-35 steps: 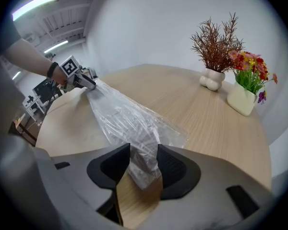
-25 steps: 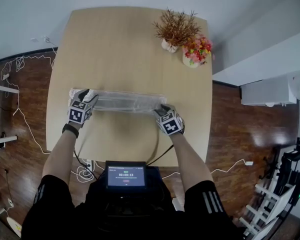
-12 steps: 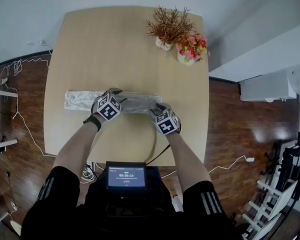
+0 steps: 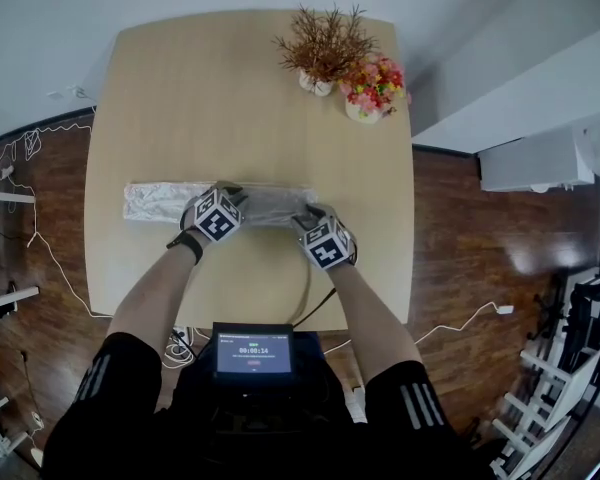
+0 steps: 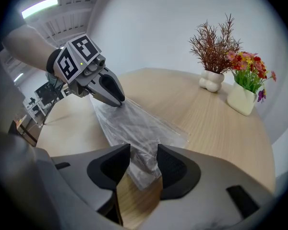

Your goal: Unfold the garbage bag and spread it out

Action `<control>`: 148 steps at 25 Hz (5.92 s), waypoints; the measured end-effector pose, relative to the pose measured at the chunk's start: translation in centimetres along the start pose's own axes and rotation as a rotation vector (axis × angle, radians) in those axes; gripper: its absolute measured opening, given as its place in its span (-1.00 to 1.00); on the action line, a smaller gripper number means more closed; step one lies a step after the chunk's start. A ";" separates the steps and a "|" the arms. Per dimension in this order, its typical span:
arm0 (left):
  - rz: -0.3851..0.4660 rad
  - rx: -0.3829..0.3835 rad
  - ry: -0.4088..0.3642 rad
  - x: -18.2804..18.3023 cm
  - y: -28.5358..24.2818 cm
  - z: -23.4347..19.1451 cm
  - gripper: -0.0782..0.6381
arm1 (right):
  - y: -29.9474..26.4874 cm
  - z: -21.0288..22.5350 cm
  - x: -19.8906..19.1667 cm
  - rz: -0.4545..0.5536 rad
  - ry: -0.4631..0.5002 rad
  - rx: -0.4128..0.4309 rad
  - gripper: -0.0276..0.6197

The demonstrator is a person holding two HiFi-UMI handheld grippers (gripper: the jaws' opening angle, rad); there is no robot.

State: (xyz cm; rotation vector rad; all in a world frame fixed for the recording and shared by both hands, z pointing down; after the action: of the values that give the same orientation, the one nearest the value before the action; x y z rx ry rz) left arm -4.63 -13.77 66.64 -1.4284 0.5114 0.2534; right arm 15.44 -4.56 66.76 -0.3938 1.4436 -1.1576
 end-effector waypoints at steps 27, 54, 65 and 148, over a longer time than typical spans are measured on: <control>0.122 0.156 -0.277 0.9 4.0 4.0 -0.78 | 4.6 -1.6 5.4 0.203 0.218 0.023 -0.28; 0.129 0.243 -0.371 -2.1 9.1 3.2 -0.61 | 1.7 -5.8 5.8 0.011 0.558 -0.006 -0.86; -0.248 0.072 -0.466 -10.0 9.9 -5.4 -0.25 | 2.4 -6.6 6.0 0.035 0.573 -0.004 -0.86; -0.250 -0.166 -0.722 -17.0 9.8 12.3 -0.77 | 10.6 -6.4 1.0 0.005 0.294 0.052 -0.26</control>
State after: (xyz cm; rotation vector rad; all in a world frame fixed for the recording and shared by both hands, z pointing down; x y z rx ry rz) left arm -21.59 1.93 66.93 -1.4286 -0.2824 0.5878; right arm 13.42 2.07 56.46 -0.1881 1.6615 -1.2858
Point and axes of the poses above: the fingertips, and each gripper's own axes: y backward along the fingers, z to its right, x out of its top, the point moved 10 cm from there along y, backward along the fingers, and after that the axes turned 9 degrees about -y, right-handed, at the moved point
